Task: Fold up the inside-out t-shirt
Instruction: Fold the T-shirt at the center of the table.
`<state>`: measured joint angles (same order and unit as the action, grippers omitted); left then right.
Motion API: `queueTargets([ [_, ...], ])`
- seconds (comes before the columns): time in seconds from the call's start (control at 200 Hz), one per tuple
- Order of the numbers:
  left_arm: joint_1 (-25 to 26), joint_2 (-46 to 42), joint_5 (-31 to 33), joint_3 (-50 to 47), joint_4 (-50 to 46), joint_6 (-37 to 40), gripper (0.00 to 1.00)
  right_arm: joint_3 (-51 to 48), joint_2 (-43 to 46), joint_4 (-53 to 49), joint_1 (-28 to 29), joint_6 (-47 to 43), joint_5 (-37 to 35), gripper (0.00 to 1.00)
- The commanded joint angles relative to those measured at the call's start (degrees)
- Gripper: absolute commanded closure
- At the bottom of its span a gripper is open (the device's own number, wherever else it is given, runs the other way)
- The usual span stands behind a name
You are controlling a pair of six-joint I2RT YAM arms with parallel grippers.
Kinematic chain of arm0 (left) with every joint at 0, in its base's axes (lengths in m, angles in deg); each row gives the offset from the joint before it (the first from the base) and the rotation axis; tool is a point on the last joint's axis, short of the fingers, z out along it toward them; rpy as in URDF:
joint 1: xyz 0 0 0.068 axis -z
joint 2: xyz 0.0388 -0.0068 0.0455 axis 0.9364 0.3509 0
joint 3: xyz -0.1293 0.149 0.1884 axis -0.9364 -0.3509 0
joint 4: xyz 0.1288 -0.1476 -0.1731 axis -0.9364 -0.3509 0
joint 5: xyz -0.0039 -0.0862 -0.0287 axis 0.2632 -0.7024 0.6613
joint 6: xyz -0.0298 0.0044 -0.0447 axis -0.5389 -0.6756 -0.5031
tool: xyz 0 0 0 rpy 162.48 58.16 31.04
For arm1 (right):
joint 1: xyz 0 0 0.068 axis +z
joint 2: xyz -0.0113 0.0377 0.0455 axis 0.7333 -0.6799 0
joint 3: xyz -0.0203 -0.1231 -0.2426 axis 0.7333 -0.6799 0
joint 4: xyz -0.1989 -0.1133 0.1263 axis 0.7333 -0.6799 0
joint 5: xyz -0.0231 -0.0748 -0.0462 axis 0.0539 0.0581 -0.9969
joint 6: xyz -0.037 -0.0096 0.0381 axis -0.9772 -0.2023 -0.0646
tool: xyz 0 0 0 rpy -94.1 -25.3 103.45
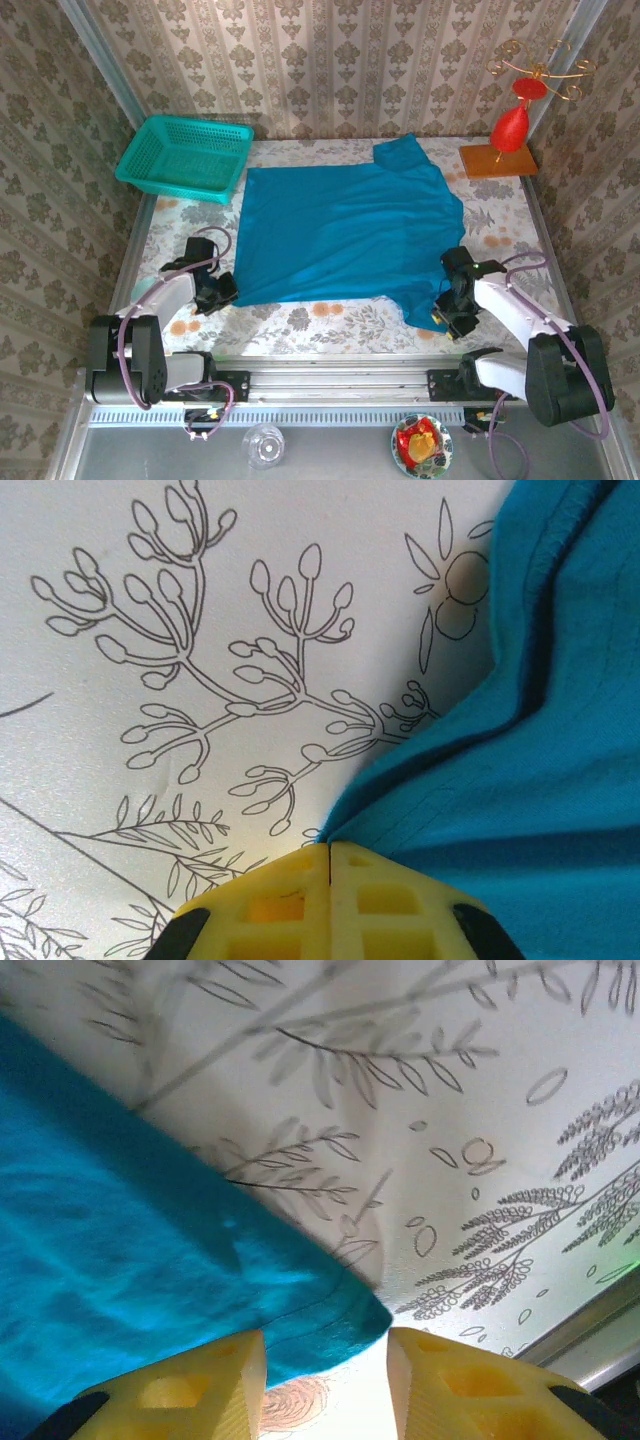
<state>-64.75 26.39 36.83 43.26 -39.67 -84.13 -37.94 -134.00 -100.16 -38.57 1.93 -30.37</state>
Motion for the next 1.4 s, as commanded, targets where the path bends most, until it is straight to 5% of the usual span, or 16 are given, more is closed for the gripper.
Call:
queueTargets([
  [0.0, -0.7, 0.5, 0.9, -0.3, 0.0, 0.2, 0.98, -2.3, -1.1, 1.0, -0.1, 7.3, 2.4, 0.61],
  [0.285, -1.1, 0.4, 0.9, -0.4, 0.1, 0.2, 0.98, -6.4, 0.1, 6.4, -0.2, 14.4, -0.6, 0.64],
  [0.52, -1.5, 0.4, 1.2, -0.7, 0.2, 0.0, 0.98, -6.3, 5.7, 3.4, -0.7, 15.9, -4.8, 1.00],
  [0.875, -1.7, -1.1, 1.8, -1.6, -0.7, -1.9, 0.96, -7.0, 25.6, -7.2, -6.2, 16.8, -11.7, 1.00],
  [1.16, 0.1, -10.2, 5.4, -1.4, -7.3, -5.4, 0.66, -4.9, 24.8, -6.7, -6.9, 13.8, -8.9, 1.00],
  [1.395, 3.3, -9.7, 3.5, -2.4, -6.3, -7.0, 0.64, -3.5, 23.7, -5.8, -6.9, 13.0, -8.4, 1.00],
])
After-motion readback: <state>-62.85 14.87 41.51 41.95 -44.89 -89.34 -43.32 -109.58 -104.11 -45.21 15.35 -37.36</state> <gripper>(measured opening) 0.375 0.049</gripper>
